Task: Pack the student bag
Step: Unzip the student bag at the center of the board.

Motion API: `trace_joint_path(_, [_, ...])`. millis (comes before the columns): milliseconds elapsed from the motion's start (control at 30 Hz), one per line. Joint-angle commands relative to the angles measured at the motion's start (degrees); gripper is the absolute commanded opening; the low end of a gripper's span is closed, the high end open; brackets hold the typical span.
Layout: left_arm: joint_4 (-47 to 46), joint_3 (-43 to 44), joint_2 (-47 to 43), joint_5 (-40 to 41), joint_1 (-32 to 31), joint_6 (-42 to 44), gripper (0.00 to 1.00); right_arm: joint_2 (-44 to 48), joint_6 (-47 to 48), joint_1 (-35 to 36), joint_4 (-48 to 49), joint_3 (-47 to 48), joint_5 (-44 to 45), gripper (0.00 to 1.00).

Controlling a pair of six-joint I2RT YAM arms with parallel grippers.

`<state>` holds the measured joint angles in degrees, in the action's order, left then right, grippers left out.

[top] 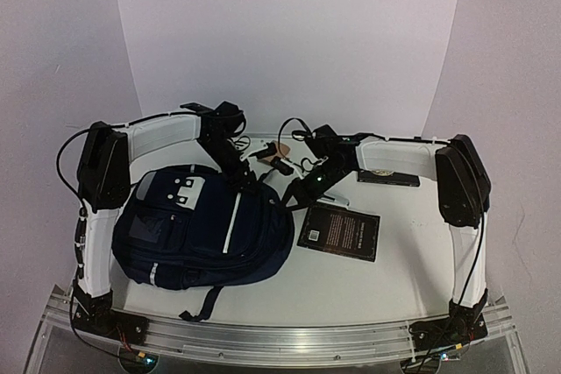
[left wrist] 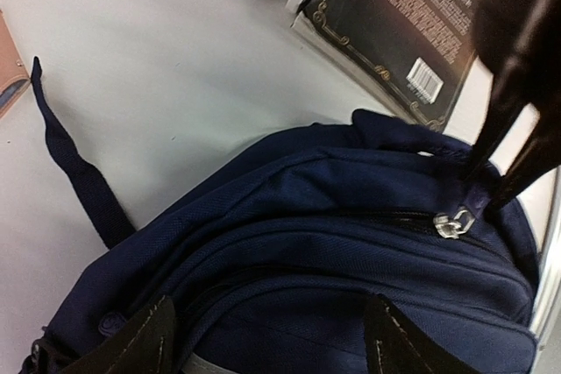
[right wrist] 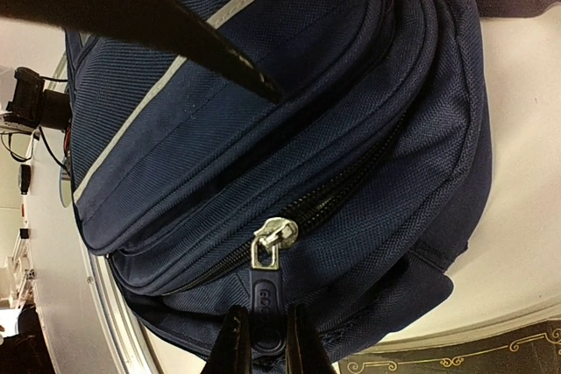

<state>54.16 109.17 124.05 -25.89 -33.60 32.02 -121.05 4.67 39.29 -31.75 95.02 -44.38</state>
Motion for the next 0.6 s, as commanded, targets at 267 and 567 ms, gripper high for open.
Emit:
trace_joint_path(267, [3.2, -1.7, -0.2, 6.4, 1.4, 1.8, 0.95, 2.2, 2.0, 0.0, -1.3, 1.9, -2.8, 0.00])
trace_joint_path(567, [2.8, -0.9, 2.3, 4.1, 3.0, -5.9, 0.00, 0.4, 1.6, -0.1, -1.7, 5.0, -2.7, 0.00])
